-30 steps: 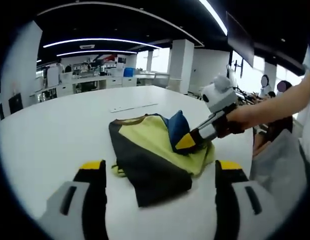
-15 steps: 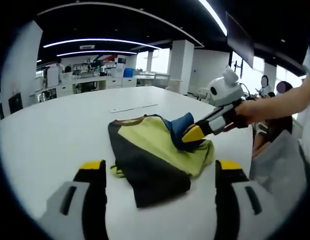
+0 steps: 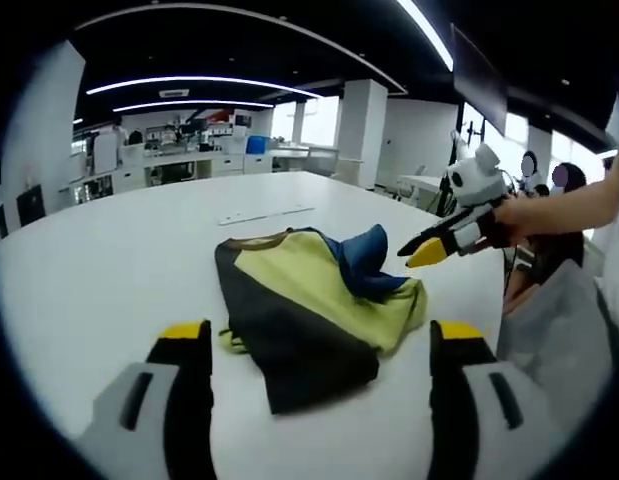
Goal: Fold the garment on the visible template until the final outline fits inside the template.
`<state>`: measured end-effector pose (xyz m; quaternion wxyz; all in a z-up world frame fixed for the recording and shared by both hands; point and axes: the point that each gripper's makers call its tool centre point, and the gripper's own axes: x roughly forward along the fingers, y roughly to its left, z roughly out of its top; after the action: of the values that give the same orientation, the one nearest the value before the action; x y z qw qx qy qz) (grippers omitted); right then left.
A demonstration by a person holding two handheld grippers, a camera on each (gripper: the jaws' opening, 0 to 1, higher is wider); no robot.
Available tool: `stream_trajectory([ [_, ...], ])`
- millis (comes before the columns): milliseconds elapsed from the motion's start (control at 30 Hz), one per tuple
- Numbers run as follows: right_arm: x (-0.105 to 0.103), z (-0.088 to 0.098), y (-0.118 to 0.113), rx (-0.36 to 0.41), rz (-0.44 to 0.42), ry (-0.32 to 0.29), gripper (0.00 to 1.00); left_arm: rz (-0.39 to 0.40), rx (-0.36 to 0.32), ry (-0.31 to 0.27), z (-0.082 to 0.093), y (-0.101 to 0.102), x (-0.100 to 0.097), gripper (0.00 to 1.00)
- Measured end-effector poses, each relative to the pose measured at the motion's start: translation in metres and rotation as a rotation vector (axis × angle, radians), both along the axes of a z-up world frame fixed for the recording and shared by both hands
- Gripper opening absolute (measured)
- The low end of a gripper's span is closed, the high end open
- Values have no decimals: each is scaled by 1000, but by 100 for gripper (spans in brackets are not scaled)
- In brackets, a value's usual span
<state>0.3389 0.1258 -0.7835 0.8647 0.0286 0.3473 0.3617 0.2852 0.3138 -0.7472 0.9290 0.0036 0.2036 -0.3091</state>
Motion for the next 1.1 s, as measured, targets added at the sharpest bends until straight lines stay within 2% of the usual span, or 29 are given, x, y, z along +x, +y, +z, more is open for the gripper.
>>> stream_trajectory([
  [133, -1, -5, -19, -6, -48, 5, 34, 1, -4, 0, 0, -1, 0, 87],
  [267, -10, -16, -27, -37, -46, 19, 32, -1, -4, 2, 0, -2, -1, 87],
  [433, -22, -28, -27, -63, -18, 37, 30, 2, -4, 3, 0, -1, -1, 87],
  [600, -32, -39, -24, -149, 42, 14, 24, 6, -2, 4, 0, 1, -3, 87],
  [700, -30, -46, -25, -156, 20, 39, 19, 11, -2, 5, 0, 1, -3, 87],
  [967, -25, -48, -21, -149, 16, 35, 10, 21, -4, 7, -1, 6, -4, 86],
  [1033, -23, -46, -22, -151, 8, 26, 2, 21, -5, 7, -1, 6, -4, 86],
  [1100, -21, -43, -24, -131, -13, 31, 0, 23, -6, 8, -1, 6, -4, 86],
])
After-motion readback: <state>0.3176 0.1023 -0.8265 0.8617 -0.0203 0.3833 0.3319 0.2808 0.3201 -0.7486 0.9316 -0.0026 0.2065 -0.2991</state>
